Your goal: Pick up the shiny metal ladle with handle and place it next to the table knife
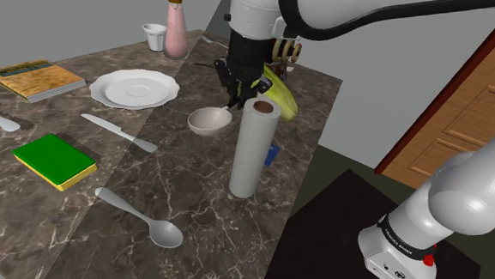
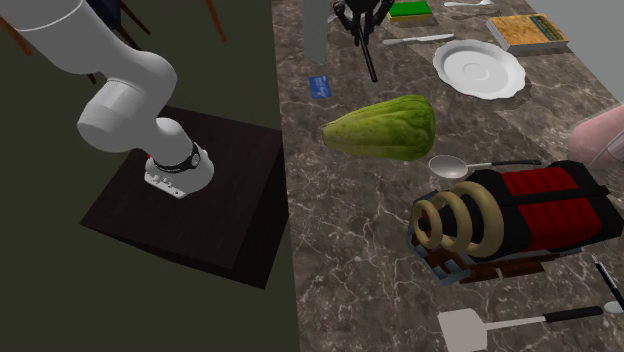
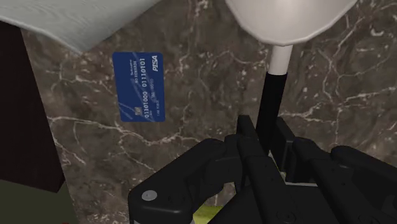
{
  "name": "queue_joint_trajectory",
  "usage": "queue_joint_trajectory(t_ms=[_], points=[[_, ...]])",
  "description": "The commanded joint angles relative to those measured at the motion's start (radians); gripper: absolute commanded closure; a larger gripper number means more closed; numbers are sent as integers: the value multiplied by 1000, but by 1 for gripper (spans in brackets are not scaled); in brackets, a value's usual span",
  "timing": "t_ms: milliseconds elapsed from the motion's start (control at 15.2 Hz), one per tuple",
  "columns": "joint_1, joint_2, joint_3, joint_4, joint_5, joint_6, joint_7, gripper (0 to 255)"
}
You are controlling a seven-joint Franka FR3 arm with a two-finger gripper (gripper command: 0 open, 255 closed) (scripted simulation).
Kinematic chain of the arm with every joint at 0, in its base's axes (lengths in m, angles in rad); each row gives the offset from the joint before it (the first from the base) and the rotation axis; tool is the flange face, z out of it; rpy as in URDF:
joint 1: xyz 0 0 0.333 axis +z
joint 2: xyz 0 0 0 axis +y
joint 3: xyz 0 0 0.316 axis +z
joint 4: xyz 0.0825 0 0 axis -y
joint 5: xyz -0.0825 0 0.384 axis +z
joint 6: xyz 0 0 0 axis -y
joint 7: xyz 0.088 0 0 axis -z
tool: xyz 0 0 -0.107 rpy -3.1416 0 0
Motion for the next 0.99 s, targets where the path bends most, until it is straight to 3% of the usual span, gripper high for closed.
queue_joint_trajectory(t_ms=[0,462,924], points=[[20,50,39,50,-31,-15,70,255],[129,260,134,259,-178,-96,298,255],[343,522,150,560,-353,-232,485,255]])
